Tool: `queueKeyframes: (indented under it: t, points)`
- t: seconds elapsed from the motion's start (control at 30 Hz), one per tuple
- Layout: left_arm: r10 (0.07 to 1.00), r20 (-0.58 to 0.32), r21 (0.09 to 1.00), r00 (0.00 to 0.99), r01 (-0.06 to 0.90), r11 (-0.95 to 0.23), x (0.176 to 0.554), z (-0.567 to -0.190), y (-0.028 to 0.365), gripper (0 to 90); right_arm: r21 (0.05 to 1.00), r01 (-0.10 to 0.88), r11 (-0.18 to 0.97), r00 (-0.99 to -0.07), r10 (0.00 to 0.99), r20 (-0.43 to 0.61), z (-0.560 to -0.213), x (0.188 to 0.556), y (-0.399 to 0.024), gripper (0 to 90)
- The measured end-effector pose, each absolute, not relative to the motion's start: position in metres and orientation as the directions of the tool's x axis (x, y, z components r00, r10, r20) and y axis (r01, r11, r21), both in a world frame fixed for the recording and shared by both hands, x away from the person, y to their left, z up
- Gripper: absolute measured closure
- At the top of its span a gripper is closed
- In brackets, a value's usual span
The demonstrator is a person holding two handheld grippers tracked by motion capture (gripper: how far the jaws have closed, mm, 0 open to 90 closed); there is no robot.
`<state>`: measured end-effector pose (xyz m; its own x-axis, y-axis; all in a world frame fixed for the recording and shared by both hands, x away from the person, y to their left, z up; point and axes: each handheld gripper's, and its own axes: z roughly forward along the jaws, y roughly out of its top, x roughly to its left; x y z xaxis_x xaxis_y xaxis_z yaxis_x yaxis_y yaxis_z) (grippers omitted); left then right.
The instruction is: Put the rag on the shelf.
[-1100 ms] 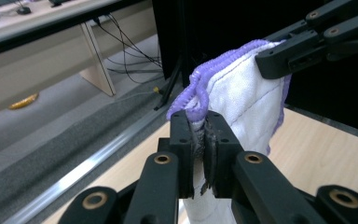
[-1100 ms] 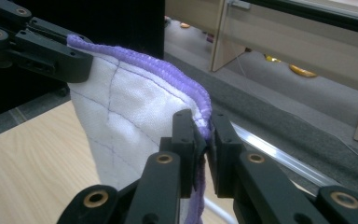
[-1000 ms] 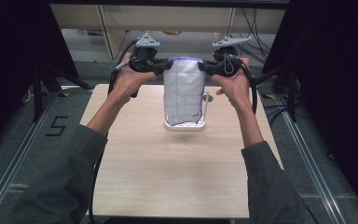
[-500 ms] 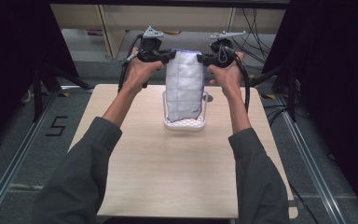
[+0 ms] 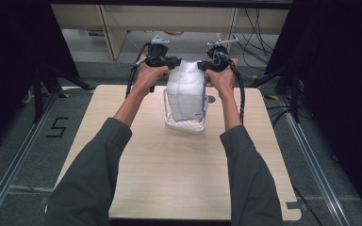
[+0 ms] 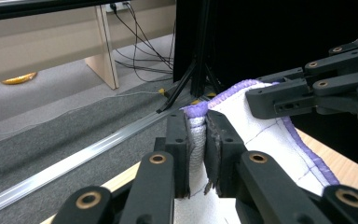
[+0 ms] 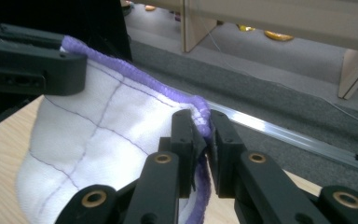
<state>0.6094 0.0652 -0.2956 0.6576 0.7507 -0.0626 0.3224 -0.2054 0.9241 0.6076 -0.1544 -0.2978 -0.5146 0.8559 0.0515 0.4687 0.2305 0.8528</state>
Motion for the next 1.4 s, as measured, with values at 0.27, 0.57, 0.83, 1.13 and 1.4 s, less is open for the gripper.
queueKeyframes:
  t: [0.27, 0.57, 0.83, 1.13, 1.4]
  points:
    - [0.757, -0.081, 0.925, 0.648, 0.333, -0.186, 0.616, -0.294, 0.064, 79.6, 0.841, 0.501, 0.207, -0.495, 0.865, 0.082, -0.309, 0.609, -0.162, 81.8]
    - [0.754, -0.098, 0.921, 0.649, 0.346, -0.178, 0.626, -0.305, 0.060, 79.4, 0.816, 0.543, 0.200, -0.474, 0.875, 0.100, -0.326, 0.610, -0.167, 81.4]
    - [0.752, -0.081, 0.896, 0.654, 0.378, -0.232, 0.632, -0.320, 0.055, 73.5, 0.774, 0.600, 0.202, -0.460, 0.879, 0.127, -0.341, 0.612, -0.170, 77.2]
    - [0.745, -0.092, 0.880, 0.660, 0.404, -0.250, 0.623, -0.320, 0.074, 65.7, 0.772, 0.606, 0.190, -0.432, 0.894, 0.119, -0.343, 0.611, -0.179, 63.3]
    - [0.760, -0.113, 0.873, 0.640, 0.429, -0.231, 0.613, -0.329, 0.097, 63.9, 0.780, 0.595, 0.192, -0.442, 0.889, 0.118, -0.333, 0.599, -0.191, 61.0]
